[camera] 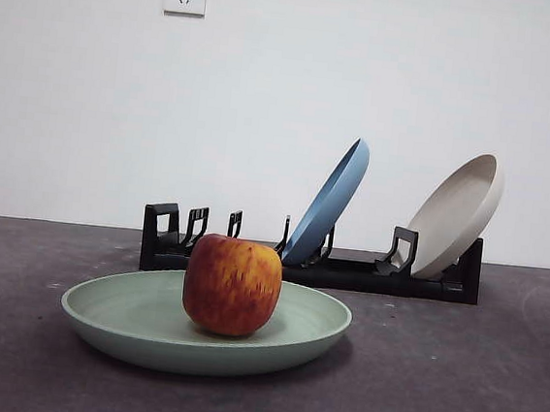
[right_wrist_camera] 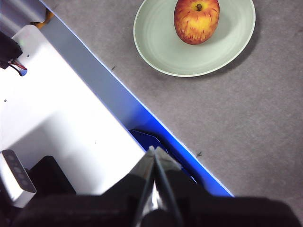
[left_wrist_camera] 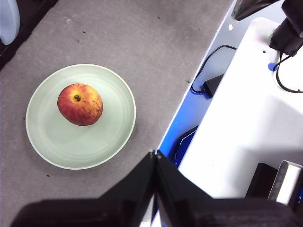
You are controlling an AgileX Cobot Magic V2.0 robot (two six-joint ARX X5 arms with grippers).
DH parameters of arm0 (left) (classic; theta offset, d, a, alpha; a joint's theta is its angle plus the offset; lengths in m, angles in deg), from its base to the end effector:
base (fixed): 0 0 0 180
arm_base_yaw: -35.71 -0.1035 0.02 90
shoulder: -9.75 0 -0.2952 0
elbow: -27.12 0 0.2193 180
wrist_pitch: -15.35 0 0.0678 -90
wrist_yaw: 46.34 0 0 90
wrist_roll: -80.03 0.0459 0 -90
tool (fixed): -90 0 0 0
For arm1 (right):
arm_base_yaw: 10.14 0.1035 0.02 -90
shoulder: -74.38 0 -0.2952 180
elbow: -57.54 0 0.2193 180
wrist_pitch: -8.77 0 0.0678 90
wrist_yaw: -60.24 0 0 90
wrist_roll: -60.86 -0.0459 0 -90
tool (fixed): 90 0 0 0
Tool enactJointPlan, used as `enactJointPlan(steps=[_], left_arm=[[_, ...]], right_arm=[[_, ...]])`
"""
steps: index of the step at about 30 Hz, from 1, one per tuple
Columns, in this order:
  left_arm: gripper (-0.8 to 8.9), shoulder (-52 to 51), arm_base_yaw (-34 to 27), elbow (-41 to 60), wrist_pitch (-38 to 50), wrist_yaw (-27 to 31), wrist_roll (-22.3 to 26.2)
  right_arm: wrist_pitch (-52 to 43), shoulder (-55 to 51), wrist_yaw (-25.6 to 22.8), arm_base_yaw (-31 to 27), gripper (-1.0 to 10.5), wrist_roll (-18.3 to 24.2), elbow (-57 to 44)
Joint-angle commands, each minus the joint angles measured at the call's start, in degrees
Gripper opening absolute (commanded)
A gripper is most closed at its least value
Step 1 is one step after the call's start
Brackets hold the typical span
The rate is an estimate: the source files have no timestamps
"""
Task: Take the green plate from the plate rack,put the plate on the table,take the apple from the table,put the apple in the plate
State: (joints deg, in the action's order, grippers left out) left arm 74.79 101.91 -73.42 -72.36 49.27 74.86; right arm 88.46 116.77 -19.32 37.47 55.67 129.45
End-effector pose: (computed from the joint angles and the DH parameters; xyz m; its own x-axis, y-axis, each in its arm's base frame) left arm 0.0620 -0.1295 0.4088 0.3355 -0.5185 -0.7865 0.8541 0.5197 0.0217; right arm 0.0378 0.0537 0.3238 0.2908 0.5874 -0.7552 -0.7545 0.6262 0.1965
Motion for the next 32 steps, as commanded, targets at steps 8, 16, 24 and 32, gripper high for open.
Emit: enactJointPlan(steps=[8, 16, 24, 32], left_arm=[[-0.04, -2.27, -4.68, 0.20, 12.72, 8.09, 8.26], [-0.04, -9.46, -26.43, 3.32, 43.15, -0.94, 14.75], [-0.04, -24.74, -48.78, 22.62, 61.81, -10.21, 14.45], [-0.03, -43.39, -59.95, 47.47, 66.31, -6.67, 14.25]], right_arm=[[-0.33, -0.09, -0.04, 0.13, 0.0, -0.33, -0.22], [-0.33, -0.09, -0.07, 0.13, 0.0, -0.35, -0.22], [-0.33, -0.09, -0.07, 0.13, 0.0, -0.35, -0.22], [-0.33, -0.09, -0.07, 0.13, 0.0, -0.33, -0.22]])
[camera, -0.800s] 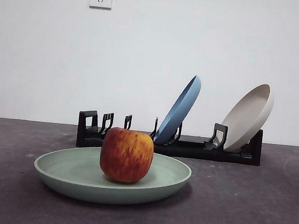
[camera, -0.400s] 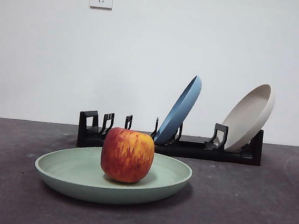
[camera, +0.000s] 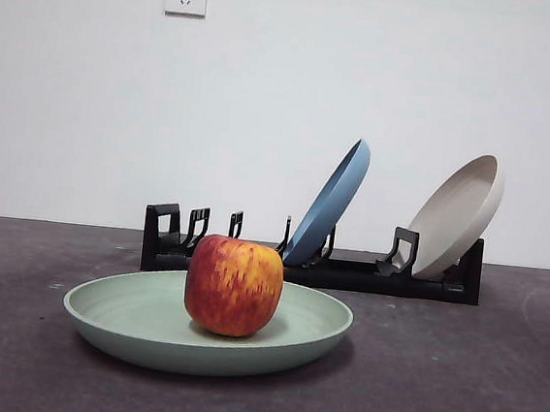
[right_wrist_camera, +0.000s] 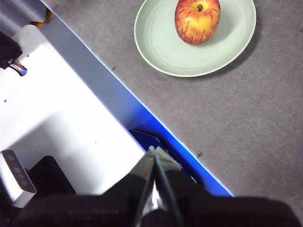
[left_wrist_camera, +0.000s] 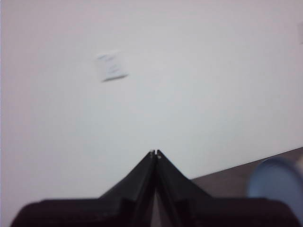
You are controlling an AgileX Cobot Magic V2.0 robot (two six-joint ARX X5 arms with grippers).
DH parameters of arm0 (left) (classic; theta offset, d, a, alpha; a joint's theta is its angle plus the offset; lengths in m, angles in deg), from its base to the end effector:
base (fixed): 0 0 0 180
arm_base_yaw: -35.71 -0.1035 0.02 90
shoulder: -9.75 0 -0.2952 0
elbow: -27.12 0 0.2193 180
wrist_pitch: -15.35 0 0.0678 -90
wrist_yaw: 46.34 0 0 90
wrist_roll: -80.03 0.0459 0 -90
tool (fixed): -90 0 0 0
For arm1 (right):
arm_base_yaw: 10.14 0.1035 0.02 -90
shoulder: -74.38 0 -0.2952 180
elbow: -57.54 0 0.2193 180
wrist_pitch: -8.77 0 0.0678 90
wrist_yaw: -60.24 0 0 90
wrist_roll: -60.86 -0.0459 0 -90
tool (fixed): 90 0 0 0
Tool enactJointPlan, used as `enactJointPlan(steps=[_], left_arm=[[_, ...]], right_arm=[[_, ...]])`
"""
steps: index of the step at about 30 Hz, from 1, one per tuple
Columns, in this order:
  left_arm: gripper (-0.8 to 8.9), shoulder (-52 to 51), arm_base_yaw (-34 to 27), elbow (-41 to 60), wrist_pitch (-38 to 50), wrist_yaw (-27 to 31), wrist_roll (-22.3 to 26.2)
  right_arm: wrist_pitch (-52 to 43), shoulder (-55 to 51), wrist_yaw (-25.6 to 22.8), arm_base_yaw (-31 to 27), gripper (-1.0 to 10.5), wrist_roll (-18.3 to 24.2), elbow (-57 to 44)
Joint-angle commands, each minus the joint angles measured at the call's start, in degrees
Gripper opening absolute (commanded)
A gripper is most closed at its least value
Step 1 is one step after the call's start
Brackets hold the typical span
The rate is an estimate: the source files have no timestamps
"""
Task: Take the green plate from the plate rack,put the plate on the table,take the apple from the table,put the apple in the plate
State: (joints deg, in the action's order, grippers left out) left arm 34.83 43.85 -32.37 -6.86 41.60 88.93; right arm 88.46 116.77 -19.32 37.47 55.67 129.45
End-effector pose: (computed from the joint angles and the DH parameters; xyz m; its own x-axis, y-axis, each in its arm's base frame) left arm 0.0440 -0.0080 0.3766 0.9619 -0.1739 0.2112 0.1418 0.9771 0.1587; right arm 0.0378 0.0537 0.3238 0.2908 0.5874 -0.7552 -0.7545 0.6262 0.1965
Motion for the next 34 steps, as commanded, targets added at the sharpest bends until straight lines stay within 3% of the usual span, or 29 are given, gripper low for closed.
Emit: enactJointPlan(steps=[1, 9, 17, 34], left_arm=[[-0.04, -5.27, -2.73, 8.94, 0.98, 0.94, 0.09], [-0.04, -18.34, -7.96, 27.67, 1.14, 0.79, -5.22], [-0.04, -23.19, -9.86, 38.71, 1.09, 0.48, -9.20], [-0.03, -24.98, -10.12, 42.97, -5.35, 0.35, -12.22]], right_arm=[[-0.31, -0.09, -0.07, 0.13, 0.0, -0.35, -0.22], [-0.31, -0.09, -0.07, 0.13, 0.0, -0.35, -0.22], [-0.31, -0.09, -0.07, 0.13, 0.0, -0.33, -0.22], [-0.33, -0.09, -0.07, 0.13, 0.0, -0.35, -0.22]])
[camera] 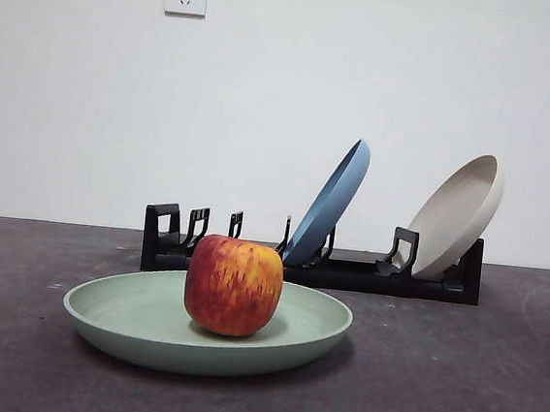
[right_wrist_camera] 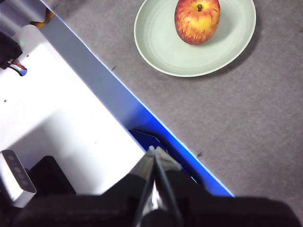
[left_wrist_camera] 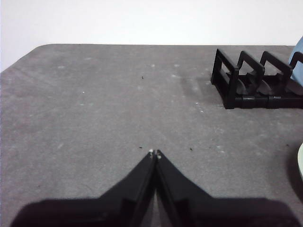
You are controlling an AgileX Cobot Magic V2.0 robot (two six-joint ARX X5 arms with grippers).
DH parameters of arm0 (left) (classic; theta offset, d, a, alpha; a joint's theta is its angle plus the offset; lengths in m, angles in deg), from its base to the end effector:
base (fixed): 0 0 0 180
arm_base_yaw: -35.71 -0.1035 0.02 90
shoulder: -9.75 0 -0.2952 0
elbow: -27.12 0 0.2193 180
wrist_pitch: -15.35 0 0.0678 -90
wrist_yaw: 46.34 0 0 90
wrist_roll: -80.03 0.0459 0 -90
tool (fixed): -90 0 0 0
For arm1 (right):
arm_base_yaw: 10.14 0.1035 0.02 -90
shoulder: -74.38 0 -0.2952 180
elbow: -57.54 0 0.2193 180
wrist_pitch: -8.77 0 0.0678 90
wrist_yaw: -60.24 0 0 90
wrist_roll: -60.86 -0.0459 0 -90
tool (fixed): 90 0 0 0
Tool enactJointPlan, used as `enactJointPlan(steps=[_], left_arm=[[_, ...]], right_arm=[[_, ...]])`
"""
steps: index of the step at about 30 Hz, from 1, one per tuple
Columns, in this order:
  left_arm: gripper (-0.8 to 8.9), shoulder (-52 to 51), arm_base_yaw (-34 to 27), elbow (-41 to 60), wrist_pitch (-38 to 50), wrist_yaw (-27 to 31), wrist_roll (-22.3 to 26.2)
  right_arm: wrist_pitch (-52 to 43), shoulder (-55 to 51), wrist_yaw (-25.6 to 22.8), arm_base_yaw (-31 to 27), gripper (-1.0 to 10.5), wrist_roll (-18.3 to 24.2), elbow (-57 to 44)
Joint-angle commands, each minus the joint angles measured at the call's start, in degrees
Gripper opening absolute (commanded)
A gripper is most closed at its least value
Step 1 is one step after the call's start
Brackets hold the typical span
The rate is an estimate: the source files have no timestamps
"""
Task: Take the green plate from the plate rack,put the plate on the table,take the apple from the table,put the apple in the plate
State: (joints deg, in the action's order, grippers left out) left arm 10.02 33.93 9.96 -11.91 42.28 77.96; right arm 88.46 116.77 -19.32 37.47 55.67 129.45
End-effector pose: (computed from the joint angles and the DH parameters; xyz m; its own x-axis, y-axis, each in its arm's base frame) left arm 0.0465 0.0003 0.1481 0.9837 0.0065 -0.1800 -0.0139 0.9991 -0.0399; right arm 0.0378 0.0537 0.3238 0.2908 0.5874 -0.7552 -0.7545 0.6262 0.1965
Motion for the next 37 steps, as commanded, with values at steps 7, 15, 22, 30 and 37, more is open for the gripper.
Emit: enactJointPlan(steps=[7, 15, 22, 30, 37], left_arm=[[-0.04, -0.15, -0.20, 0.61, -0.26, -0.26, -1.20], [-0.04, -0.15, -0.20, 0.61, -0.26, -0.26, -1.20], [-0.04, -0.15, -0.20, 0.61, -0.26, -0.26, -1.20], [-0.04, -0.15, -0.20, 0.61, -0.26, -0.24, -1.18], [-0.03, -0.15, -0.20, 0.61, -0.26, -0.24, -1.18]], right_arm=[[-0.31, -0.09, -0.07, 0.13, 0.0, -0.35, -0.22], [-0.31, -0.09, -0.07, 0.13, 0.0, -0.33, -0.22], [-0.31, -0.09, -0.07, 0.13, 0.0, -0.33, -0.22], [-1.79, -3.67, 0.13, -5.49, 0.0, 4.76, -0.28], [-17.11, -11.76, 3.37, -25.16, 0.0, 7.28, -4.04]])
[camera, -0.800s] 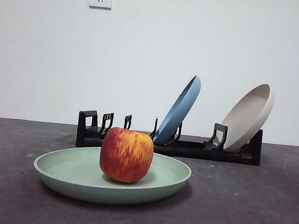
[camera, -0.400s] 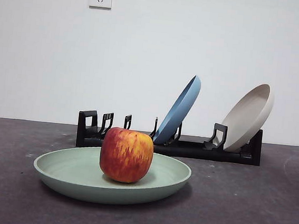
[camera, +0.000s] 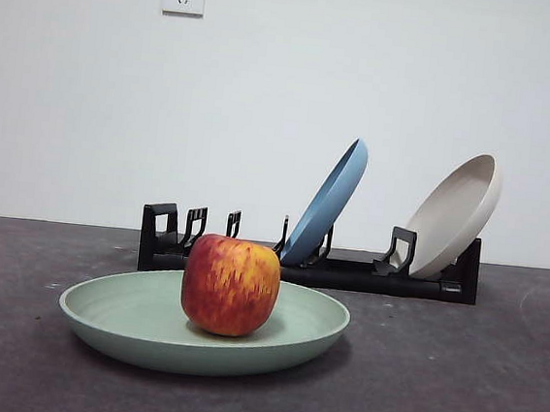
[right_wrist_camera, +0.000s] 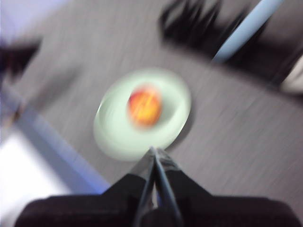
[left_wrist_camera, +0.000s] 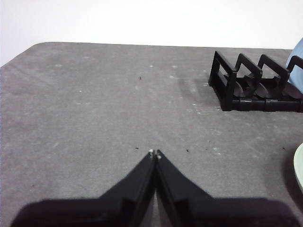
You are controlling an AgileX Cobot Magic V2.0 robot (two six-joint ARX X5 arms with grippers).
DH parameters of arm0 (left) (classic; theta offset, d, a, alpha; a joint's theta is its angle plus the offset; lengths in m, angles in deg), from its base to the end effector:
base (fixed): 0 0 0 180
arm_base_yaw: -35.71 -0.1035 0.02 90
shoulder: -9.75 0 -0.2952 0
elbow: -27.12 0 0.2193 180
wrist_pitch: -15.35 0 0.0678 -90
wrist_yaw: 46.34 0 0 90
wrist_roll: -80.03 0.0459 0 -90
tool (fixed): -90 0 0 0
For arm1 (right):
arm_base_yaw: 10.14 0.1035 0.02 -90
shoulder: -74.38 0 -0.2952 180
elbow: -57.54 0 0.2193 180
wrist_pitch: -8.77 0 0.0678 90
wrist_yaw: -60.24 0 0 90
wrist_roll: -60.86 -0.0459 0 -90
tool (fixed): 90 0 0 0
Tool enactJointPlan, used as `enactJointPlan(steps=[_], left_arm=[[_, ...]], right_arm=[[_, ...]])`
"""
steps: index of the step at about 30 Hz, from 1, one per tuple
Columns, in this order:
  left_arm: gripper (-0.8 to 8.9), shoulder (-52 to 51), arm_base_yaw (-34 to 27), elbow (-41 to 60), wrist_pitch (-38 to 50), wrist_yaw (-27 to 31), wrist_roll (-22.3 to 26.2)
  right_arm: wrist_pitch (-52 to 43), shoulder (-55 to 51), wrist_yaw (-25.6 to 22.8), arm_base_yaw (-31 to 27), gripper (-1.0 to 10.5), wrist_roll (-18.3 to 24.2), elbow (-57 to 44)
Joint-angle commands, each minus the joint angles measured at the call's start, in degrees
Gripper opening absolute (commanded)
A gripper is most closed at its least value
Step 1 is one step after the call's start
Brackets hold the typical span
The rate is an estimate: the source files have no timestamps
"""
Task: Take the green plate from the plate rack,put the plate on the table,take the apple from the table,put the apple in the plate
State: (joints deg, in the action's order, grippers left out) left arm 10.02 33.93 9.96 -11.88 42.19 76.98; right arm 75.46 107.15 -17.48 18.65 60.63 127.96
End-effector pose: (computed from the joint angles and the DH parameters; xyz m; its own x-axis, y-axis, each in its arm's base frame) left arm 0.0465 0.0003 0.1482 0.9838 0.0049 -0.1794 -0.0154 0.9983 -0.0569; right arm 0.0338 0.0297 0.3426 0.6462 0.5978 -0.4743 -0.6318 0.7677 0.1068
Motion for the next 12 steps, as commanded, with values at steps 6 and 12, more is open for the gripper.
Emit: enactJointPlan(steps=[6, 12], left_arm=[[-0.03, -0.15, -0.20, 0.61, -0.28, -0.17, -0.22], [-0.04, -0.15, -0.20, 0.61, -0.28, -0.15, -0.20]], right_arm=[[-19.10, -10.84, 7.34, -21.35, 0.0, 6.43, -14.43], [-36.33, -19.23, 7.17, -26.23, 0.0, 5.27, -31.06]])
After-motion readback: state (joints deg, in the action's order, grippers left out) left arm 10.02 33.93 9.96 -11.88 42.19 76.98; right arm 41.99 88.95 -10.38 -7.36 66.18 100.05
